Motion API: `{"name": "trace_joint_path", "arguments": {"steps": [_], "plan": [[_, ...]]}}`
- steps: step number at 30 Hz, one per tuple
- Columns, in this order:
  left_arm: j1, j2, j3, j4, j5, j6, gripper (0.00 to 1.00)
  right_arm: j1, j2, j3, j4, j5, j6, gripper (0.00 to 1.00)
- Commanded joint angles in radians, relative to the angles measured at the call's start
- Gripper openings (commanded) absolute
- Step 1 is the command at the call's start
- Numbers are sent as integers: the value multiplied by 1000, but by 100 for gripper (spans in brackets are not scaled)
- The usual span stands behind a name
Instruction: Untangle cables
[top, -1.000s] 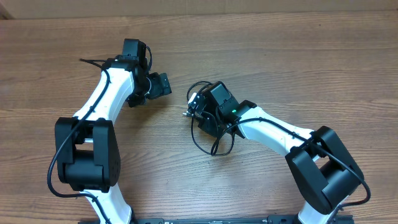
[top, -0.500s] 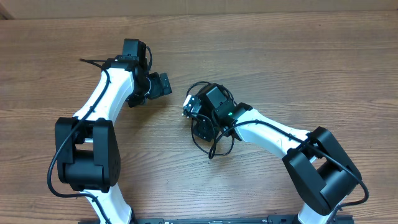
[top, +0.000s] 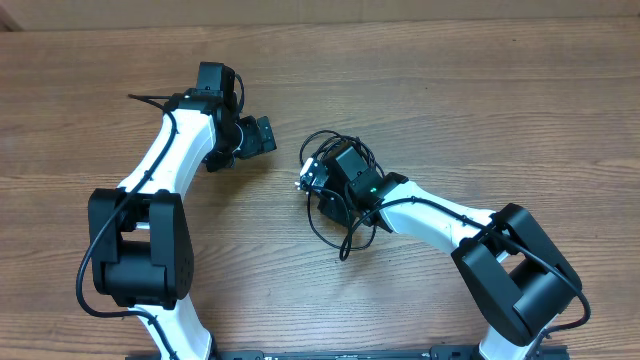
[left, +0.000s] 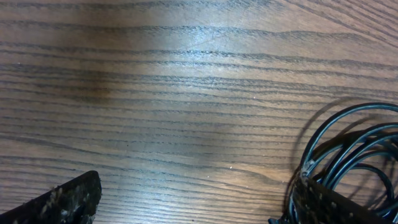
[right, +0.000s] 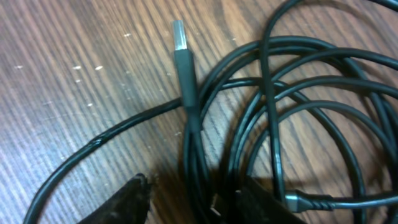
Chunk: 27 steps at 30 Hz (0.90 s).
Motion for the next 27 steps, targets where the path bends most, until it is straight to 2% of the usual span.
{"name": "trace_joint_path", "arguments": {"steps": [1,3,5,14,19,23,24,26,27], "plan": [[2,10,-6,4,16,16,98,-3,9,-13,-4,19,24,32],[2,10,-6,4,18,16,98,-3,9,-13,-11,21,25,14],[2,10,-6,6,18,25,98,-3,8,-13,-12,26,43,4],[2,10,-6,7,20,31,98,-3,-35,69,-57,6,194,4],[2,10,-6,8,29,54,98,-16,-57,119,-64,-94,286,4],[2,10,-6,7,29,54,98,-63,-57,126,-76,-250,288,5],[2,10,-6,7,29,54,97,-80,-57,126,-89,-277,288,14],[2,10,-6,7,29,53,98,-107,-56,125,-121,-274,286,66],[2,10,-6,7,29,53,98,-119,-56,124,-138,-275,279,76]]}}
